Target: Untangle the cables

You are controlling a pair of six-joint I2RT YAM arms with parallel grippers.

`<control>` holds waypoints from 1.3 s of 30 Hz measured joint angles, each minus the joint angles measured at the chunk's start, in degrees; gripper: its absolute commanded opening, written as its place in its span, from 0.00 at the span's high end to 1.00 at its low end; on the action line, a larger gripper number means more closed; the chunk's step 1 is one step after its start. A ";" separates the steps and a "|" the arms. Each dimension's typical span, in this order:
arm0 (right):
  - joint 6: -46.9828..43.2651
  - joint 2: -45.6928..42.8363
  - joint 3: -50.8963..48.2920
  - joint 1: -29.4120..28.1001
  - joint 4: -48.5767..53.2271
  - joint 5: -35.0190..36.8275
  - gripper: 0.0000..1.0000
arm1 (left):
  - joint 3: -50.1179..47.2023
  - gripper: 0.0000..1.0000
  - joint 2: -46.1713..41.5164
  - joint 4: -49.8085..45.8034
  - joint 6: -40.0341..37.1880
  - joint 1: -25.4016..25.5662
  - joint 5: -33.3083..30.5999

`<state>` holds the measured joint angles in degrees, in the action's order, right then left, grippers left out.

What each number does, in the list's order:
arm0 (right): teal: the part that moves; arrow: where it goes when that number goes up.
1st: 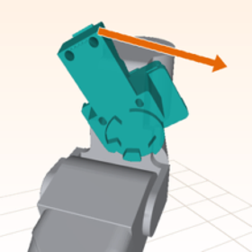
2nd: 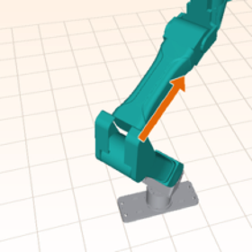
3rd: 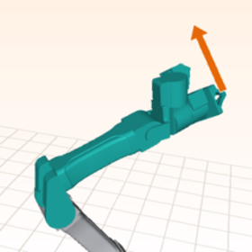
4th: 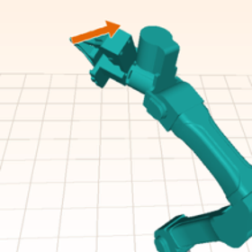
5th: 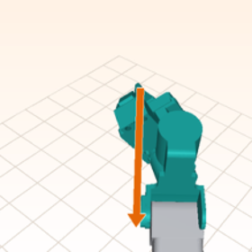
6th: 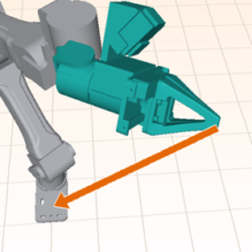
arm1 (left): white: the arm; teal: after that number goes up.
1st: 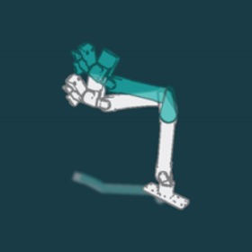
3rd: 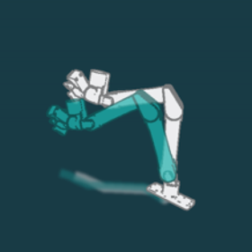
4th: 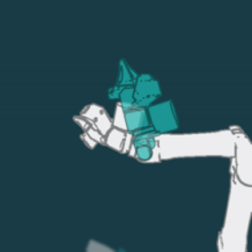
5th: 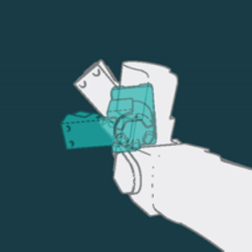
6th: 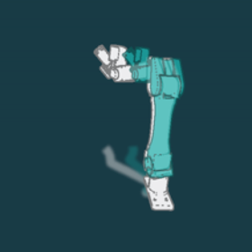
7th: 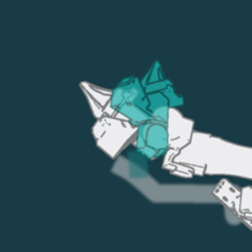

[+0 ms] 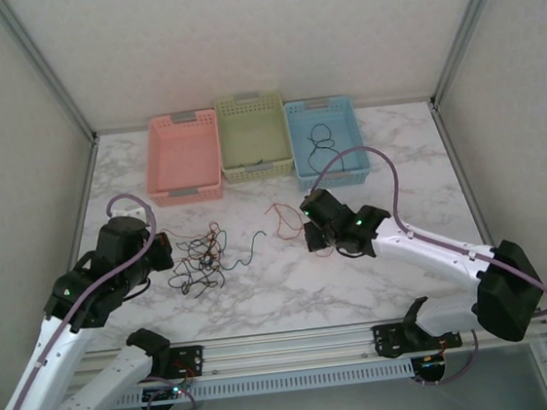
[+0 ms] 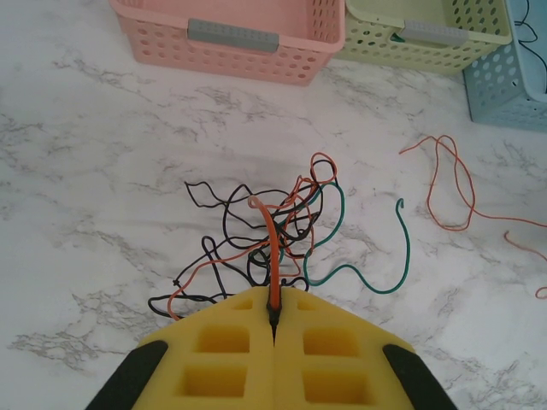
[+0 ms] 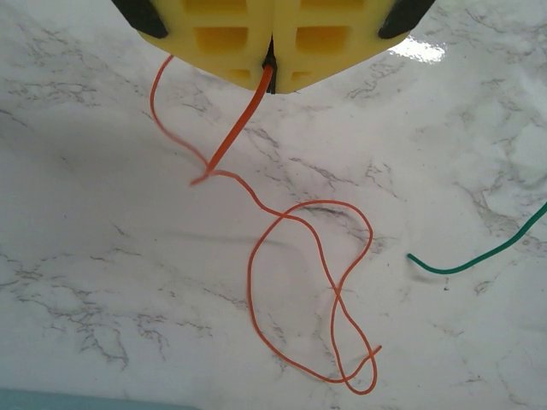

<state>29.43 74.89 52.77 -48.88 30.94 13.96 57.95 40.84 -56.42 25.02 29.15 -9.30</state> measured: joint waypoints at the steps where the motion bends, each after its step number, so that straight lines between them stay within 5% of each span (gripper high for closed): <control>1: -0.02 1.33 0.68 0.15 -0.02 -0.02 1.00 | 0.00 1.00 0.02 -0.02 0.00 0.00 0.00; 11: -1.57 21.64 12.59 3.39 -2.86 -2.73 0.88 | -0.02 1.00 0.04 0.00 0.00 0.00 0.00; 18: -0.92 30.99 17.20 4.02 -3.17 -5.90 0.69 | -0.02 1.00 0.04 0.00 0.00 0.00 0.00; 24: 1.05 33.00 18.62 4.02 -1.92 -6.49 0.57 | -0.02 1.00 0.17 0.00 0.00 0.00 0.02; 39: 11.50 34.18 19.45 4.02 3.37 -5.92 0.54 | -0.02 1.00 0.04 0.00 0.00 0.00 0.04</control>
<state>40.93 109.08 72.23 -44.86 34.30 8.03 57.93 40.88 -56.42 25.02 29.15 -9.26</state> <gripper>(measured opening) 0.461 0.050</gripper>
